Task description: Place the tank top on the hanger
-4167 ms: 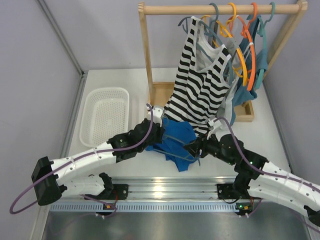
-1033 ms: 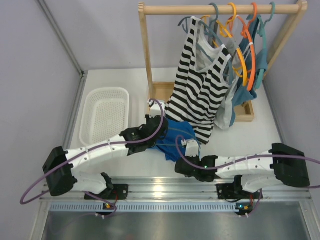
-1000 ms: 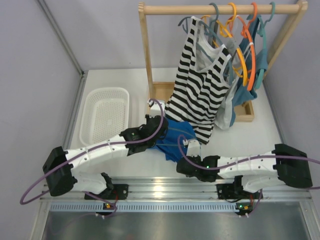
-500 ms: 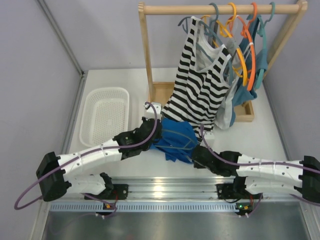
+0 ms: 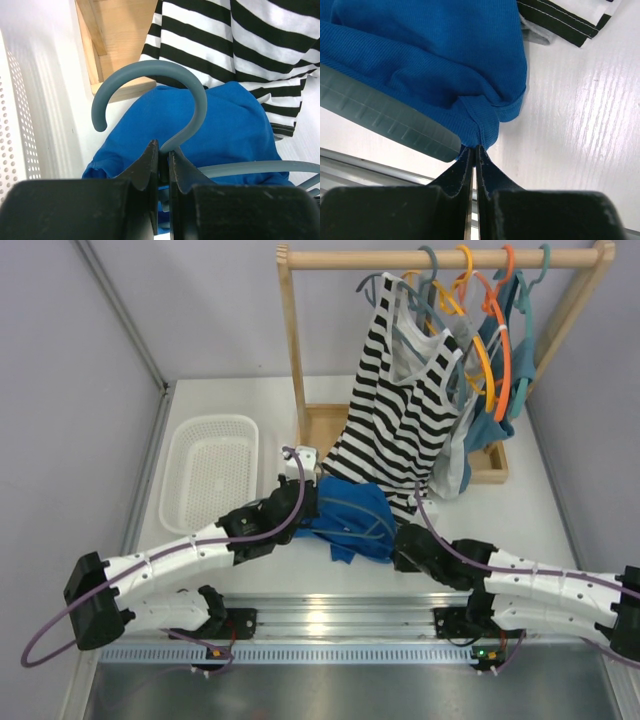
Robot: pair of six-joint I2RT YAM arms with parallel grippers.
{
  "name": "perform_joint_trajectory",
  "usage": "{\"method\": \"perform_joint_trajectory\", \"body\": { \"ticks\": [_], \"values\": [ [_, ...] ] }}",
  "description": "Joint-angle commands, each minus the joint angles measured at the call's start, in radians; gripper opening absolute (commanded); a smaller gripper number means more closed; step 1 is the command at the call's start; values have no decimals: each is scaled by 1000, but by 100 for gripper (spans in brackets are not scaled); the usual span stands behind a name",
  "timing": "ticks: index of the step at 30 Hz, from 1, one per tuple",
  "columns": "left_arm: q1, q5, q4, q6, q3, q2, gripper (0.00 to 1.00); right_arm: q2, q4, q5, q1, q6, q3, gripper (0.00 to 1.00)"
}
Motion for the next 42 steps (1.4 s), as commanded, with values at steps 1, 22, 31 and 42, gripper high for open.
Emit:
{"method": "perform_joint_trajectory", "body": {
  "ticks": [1,22,31,42],
  "values": [
    [2,-8,58,29,-20,-40,0,-26,-30,-16,-28,-26,5,0],
    [2,-15,61,25,-53,-47,0,-81,-119,-39,-64,-59,72,0],
    [2,-31,76,20,-51,-28,0,-60,-145,-78,-64,-99,153,0],
    [1,-2,127,21,-30,5,0,-16,-208,-81,-64,-164,279,0]
  ]
}}
